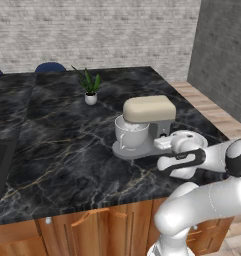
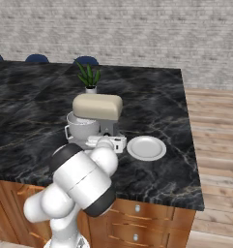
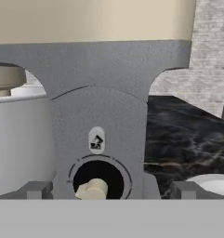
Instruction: Add butter and sugar cubes to the stand mixer bowl and then turn on the stand mixer to begin making frosting.
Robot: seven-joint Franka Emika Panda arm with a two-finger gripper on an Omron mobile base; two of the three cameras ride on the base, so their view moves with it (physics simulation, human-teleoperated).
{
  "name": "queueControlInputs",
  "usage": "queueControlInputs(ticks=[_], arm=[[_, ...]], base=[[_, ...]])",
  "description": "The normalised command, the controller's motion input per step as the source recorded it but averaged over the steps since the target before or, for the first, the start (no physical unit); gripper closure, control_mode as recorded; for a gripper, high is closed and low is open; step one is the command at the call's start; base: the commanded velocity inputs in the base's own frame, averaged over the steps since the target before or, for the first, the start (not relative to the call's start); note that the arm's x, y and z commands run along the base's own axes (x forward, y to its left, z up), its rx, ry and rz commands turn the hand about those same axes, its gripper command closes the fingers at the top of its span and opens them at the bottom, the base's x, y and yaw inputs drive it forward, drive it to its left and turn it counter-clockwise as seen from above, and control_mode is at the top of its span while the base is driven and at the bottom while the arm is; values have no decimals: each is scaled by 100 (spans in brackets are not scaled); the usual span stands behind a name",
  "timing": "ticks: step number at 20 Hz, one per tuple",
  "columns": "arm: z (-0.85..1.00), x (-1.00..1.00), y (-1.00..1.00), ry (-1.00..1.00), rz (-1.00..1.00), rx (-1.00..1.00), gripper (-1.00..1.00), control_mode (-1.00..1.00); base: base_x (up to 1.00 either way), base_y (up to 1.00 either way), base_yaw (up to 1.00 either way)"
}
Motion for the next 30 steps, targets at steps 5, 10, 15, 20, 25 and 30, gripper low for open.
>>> queueControlInputs(ticks=[5,10,15,20,25,30], arm=[[-1,10,0,0,0,0,-100,-100],[-3,0,3,-2,0,0,-100,-100],[-2,0,5,-4,0,0,-100,-100],[-9,0,14,-4,-2,-1,-100,-100],[-7,1,12,0,-10,-3,-100,-100],[-5,3,16,0,-13,-3,-100,-100]], base=[[0,0,0],[0,0,0],[0,0,0],[0,0,0],[0,0,0],[0,0,0]])
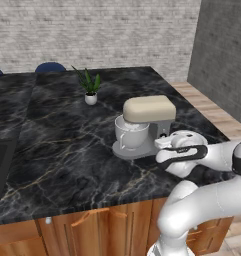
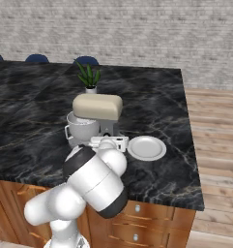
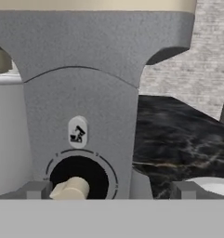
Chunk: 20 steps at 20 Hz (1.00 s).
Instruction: Add butter and sugar cubes to the stand mixer bowl and then turn on the stand mixer to begin making frosting.
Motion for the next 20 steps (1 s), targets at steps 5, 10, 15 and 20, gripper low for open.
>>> queueControlInputs(ticks=[5,10,15,20], arm=[[0,3,12,0,-8,0,-100,-100],[0,2,9,-2,-3,0,-100,-100],[0,0,7,-2,0,0,-100,-100],[0,0,0,0,0,0,-100,-100]], base=[[0,0,0],[0,0,0],[0,0,0],[0,0,0]])
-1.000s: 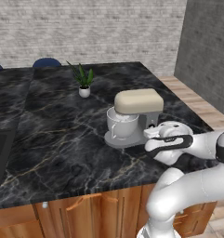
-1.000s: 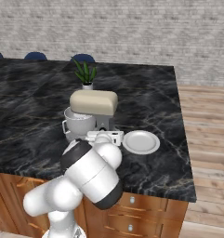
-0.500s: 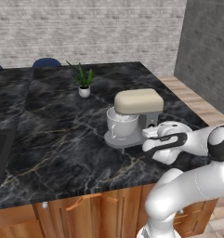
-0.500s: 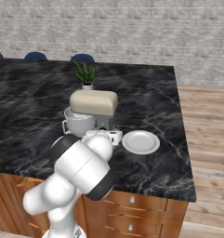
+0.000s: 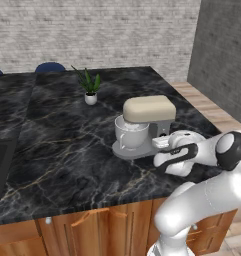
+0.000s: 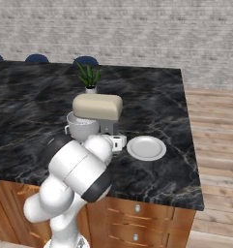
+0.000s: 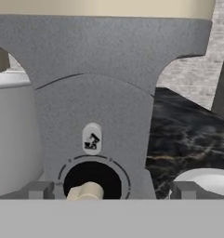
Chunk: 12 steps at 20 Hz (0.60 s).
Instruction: Add butter and sugar cubes to the stand mixer bowl and then turn on the stand mixer to begin making frosting.
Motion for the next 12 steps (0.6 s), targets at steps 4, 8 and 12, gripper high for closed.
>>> queueControlInputs(ticks=[4,8,12], arm=[[0,0,0,0,0,0,-100,-100],[0,0,0,0,0,0,-100,-100],[0,0,0,0,0,0,100,-100]], base=[[0,0,0],[0,0,0],[0,0,0]])
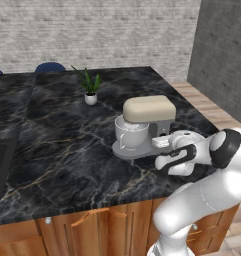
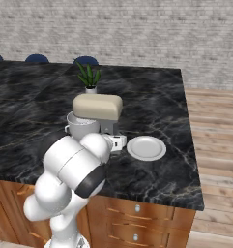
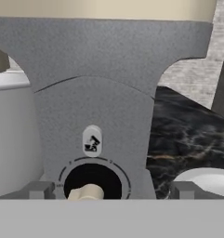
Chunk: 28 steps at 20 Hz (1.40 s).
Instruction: Add butter and sugar cubes to the stand mixer bowl and then turn on the stand mixer to begin making frosting.
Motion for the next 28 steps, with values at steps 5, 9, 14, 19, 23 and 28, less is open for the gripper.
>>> queueControlInputs(ticks=[5,9,14,19,23,28], arm=[[0,0,0,0,0,0,100,-100],[0,0,0,0,0,0,100,-100],[0,0,0,0,0,0,100,-100],[0,0,0,0,0,0,100,-100],[0,0,0,0,0,0,100,-100],[0,-1,0,1,-6,7,100,-100]], base=[[0,0,0],[0,0,0],[0,0,0],[0,0,0],[0,0,0],[0,0,0]])
